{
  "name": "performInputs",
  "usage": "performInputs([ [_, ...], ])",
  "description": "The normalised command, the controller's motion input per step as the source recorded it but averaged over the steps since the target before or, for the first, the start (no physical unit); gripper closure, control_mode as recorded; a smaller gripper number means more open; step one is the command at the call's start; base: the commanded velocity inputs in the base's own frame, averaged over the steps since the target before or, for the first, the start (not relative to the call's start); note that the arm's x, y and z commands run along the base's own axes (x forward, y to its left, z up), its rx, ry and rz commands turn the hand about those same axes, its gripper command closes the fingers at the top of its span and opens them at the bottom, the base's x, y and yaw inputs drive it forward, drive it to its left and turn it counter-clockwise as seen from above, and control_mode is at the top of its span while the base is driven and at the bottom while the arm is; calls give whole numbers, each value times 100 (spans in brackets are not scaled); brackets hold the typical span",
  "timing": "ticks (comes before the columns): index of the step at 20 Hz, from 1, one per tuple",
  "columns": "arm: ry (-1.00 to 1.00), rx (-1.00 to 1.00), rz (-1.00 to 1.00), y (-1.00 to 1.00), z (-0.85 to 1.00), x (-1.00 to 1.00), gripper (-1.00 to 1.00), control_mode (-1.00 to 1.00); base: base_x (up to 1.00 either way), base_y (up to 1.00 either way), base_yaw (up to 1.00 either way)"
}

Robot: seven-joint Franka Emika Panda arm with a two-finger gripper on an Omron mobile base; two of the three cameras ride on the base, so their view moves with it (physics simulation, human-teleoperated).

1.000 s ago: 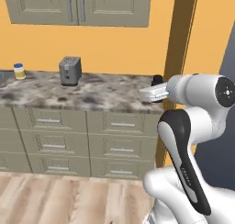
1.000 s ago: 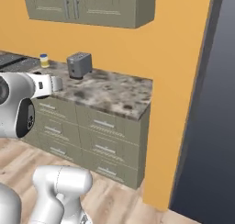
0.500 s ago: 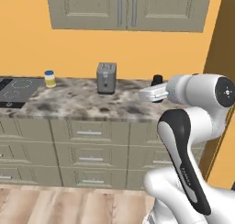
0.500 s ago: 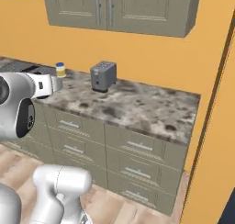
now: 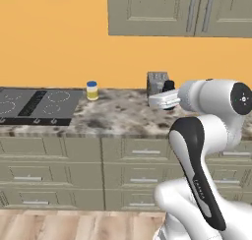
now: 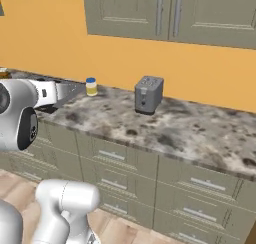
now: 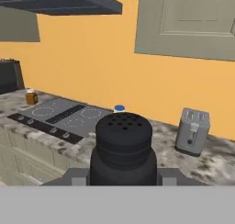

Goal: Collect the turmeric, mayonnaise, and shaker from the cabinet and place them next to the stove.

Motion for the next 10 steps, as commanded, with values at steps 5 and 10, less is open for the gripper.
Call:
performInputs([
  [5,0,0,0,0,0,0,100,100,63,99,-8],
  [10,0,0,0,0,0,0,100,100,54,67,-5],
])
